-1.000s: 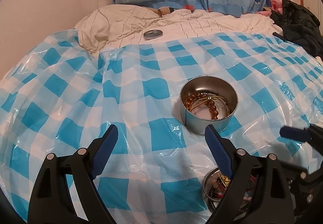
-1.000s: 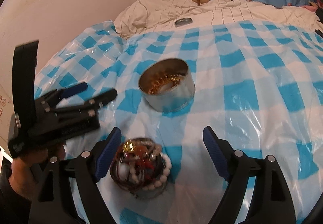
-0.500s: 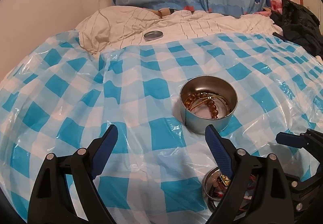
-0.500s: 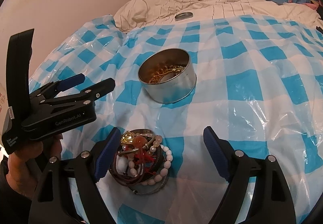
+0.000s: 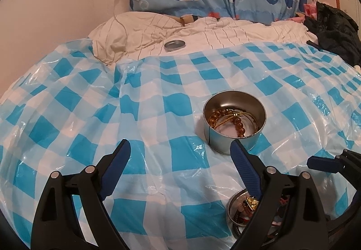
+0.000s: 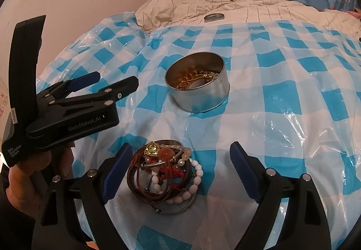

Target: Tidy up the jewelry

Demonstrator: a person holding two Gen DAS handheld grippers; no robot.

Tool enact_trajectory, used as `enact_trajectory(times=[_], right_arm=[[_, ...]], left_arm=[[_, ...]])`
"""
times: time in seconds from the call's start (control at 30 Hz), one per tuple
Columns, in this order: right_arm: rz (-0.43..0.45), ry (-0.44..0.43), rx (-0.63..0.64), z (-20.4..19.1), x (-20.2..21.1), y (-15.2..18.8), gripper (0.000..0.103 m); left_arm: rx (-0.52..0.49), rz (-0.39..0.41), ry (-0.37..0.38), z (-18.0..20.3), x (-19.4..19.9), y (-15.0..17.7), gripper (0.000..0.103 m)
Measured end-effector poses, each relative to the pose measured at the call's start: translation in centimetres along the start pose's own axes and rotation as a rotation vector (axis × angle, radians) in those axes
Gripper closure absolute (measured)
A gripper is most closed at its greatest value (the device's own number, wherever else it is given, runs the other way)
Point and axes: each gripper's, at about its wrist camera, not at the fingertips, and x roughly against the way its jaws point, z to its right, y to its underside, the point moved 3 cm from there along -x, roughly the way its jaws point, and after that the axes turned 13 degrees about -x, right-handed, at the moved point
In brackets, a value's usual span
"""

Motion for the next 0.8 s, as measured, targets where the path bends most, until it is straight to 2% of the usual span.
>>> enact_trajectory(times=[0.8], right_arm=[[-0.017, 0.005, 0.014, -0.3, -0.52, 0.36, 0.017]], left_arm=[[0.0, -0.004, 0.001, -0.17, -0.05, 0.22, 0.017]])
